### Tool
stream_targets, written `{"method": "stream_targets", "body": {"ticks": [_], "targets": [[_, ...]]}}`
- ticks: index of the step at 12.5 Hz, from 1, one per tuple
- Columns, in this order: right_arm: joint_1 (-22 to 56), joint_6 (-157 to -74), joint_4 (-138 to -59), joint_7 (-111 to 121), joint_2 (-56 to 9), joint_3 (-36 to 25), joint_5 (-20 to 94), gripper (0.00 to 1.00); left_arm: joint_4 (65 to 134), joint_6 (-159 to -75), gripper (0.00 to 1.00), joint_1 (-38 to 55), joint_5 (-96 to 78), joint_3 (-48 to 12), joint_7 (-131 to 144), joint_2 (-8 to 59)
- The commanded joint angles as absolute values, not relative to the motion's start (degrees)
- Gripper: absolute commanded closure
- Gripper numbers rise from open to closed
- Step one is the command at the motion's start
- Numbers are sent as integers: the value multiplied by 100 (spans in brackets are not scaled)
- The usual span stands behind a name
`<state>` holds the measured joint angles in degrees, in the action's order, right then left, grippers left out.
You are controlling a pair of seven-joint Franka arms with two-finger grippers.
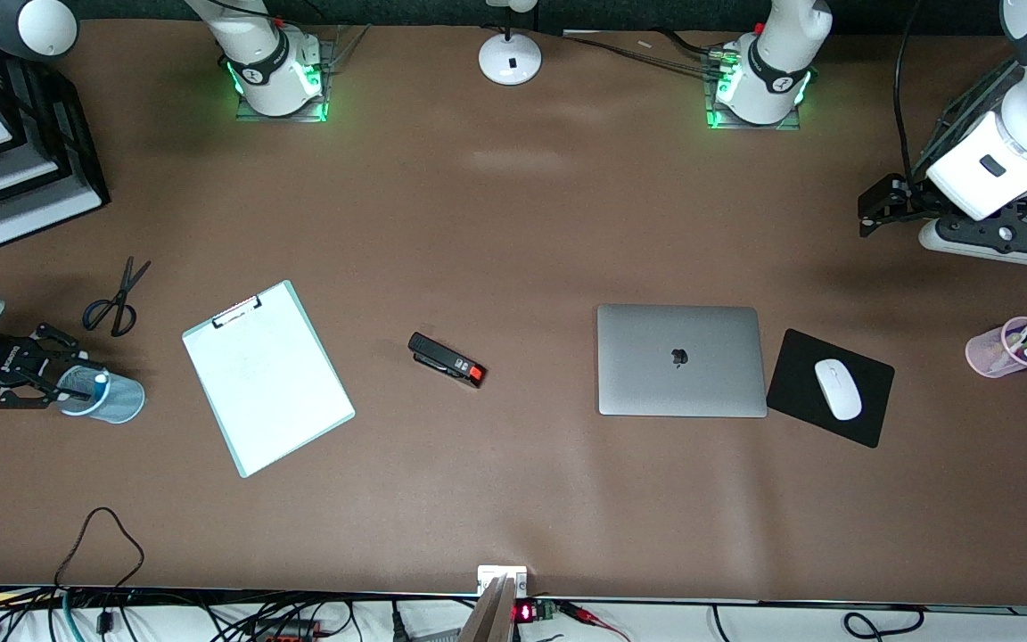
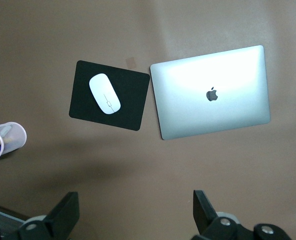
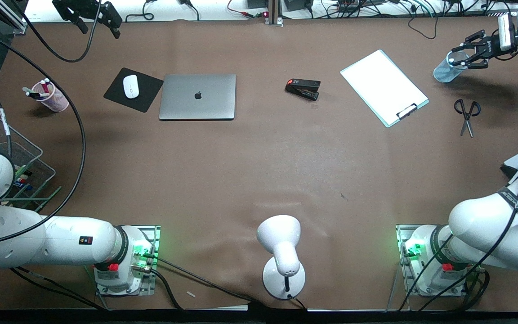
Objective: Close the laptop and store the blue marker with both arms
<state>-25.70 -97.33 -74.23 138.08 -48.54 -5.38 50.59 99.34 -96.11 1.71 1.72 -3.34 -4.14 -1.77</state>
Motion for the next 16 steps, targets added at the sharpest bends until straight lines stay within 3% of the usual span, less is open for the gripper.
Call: {"method": "stream_targets", "body": {"ticks": [1,9,16], "targets": [[-2646,-9440,-7260,13474,-4843,-518,4983,0,9773,-9422,0,141,97,-360,-554,-141],[-2523,-8650,-7119,11623,-3940,-545,4115,0,9765,-9378,0,141,105,-360,-554,-141],[-1952,-8105,-6980,9014,-3156,-562,3279,0,9765,-9343,0,141,114,-352,-554,-123]]}}
